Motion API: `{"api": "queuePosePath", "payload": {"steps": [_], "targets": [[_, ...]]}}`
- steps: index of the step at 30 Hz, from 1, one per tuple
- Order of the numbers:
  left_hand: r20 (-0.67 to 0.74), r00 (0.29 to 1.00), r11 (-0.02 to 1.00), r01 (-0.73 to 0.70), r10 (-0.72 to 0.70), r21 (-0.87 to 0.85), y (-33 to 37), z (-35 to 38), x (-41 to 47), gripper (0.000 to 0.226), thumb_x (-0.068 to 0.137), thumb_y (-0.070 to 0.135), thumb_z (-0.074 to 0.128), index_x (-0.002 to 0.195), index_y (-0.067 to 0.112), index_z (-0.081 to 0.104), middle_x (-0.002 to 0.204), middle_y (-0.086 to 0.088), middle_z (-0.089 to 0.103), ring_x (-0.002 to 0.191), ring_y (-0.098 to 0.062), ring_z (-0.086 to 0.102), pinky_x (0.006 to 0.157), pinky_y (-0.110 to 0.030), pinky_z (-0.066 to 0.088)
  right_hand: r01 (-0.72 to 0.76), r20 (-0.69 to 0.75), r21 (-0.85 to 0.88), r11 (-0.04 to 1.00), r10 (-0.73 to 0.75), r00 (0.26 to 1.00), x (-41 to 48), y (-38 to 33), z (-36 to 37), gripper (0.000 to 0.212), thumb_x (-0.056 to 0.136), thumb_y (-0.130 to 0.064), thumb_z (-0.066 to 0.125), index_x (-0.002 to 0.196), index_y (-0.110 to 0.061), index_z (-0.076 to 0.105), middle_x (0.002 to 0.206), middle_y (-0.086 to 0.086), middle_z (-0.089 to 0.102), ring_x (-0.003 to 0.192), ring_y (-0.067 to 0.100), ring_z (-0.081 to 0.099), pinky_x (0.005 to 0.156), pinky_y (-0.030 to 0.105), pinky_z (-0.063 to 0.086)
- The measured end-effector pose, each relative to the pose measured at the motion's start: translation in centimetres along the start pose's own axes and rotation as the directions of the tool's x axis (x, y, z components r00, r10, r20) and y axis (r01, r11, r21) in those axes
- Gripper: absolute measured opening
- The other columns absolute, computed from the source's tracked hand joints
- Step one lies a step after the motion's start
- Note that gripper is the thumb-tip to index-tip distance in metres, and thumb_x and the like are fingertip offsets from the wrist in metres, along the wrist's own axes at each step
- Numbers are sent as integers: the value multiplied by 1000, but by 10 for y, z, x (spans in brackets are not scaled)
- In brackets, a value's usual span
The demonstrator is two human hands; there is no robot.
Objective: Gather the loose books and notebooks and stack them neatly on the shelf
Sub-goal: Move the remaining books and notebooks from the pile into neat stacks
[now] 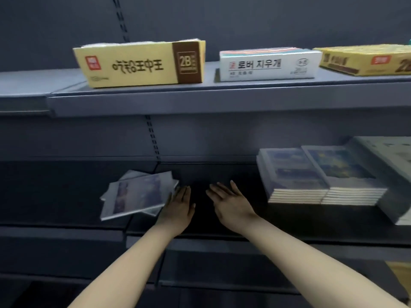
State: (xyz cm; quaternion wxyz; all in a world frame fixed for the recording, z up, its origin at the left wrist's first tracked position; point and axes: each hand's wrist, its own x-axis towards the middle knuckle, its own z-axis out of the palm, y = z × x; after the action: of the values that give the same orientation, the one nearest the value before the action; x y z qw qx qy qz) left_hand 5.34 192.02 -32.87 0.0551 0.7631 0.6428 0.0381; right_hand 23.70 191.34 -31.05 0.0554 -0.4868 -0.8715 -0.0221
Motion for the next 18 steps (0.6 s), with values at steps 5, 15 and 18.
{"api": "queuePosePath", "payload": {"steps": [5, 15, 18], "targets": [[-36, 992, 992, 122, -121, 35, -61, -7, -30, 58, 103, 30, 25, 151, 8, 1, 159, -8, 4, 146, -24, 3, 118, -34, 0, 110, 52, 1, 994, -110, 993, 39, -53, 5, 53, 101, -24, 29, 151, -18, 11, 159, 1, 4, 146, 18, -1, 115, 42, -10], [-90, 959, 956, 278, -270, 93, -157, -17, -71, 58, 101, 27, 28, 152, 11, 7, 159, -5, 9, 146, -25, 6, 118, -37, 5, 230, 58, 93, 969, -236, 970, 99, -134, 24, 51, 101, -28, 30, 149, -16, 20, 158, 4, 11, 145, 26, 7, 117, 41, 0], [-102, 960, 956, 271, -261, 112, -174, -13, -77, 56, 101, 23, 31, 152, 13, 10, 159, -1, 7, 146, -23, 7, 117, -38, 6, 170, 116, 99, 980, -181, 977, 108, -154, 36, 55, 101, -34, 31, 149, -11, 20, 158, 8, 11, 144, 31, 9, 117, 40, 7]]}}
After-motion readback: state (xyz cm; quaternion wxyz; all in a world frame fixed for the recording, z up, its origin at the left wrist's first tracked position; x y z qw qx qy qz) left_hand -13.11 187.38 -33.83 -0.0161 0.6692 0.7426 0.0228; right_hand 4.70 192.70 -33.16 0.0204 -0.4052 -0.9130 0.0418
